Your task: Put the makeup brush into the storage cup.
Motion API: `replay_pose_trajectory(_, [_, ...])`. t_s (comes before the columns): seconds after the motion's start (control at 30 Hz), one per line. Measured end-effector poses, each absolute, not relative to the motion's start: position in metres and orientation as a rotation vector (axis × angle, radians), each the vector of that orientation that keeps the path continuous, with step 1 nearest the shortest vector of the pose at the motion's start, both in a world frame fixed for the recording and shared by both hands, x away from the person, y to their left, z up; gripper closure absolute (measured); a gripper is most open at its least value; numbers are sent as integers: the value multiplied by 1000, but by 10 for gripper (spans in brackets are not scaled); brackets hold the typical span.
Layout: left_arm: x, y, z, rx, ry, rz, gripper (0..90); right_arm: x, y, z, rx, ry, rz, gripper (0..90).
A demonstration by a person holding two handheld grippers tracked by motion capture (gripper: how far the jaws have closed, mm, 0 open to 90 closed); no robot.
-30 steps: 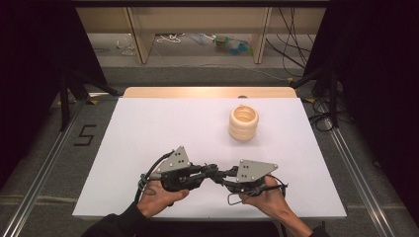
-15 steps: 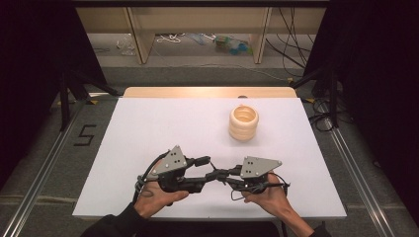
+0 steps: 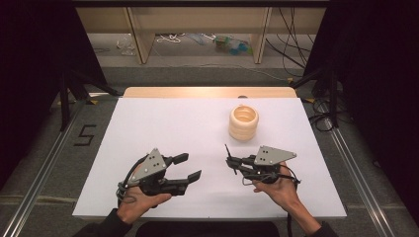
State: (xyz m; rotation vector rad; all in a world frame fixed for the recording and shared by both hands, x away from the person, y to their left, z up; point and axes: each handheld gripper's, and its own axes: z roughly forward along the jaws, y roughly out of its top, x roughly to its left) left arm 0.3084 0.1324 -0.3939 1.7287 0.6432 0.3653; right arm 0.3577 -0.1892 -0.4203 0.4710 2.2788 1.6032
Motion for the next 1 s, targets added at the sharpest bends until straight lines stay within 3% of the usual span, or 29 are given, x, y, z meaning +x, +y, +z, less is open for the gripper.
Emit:
replay_pose_trajectory(0.33, [302, 157, -407, 1698, 734, 440, 237, 369, -203, -414, 548, 2219, 1618, 856])
replay_pose_trajectory(1.0, [288, 170, -423, 1669, 821, 506, 158, 403, -224, -394, 677, 2102, 1600, 856])
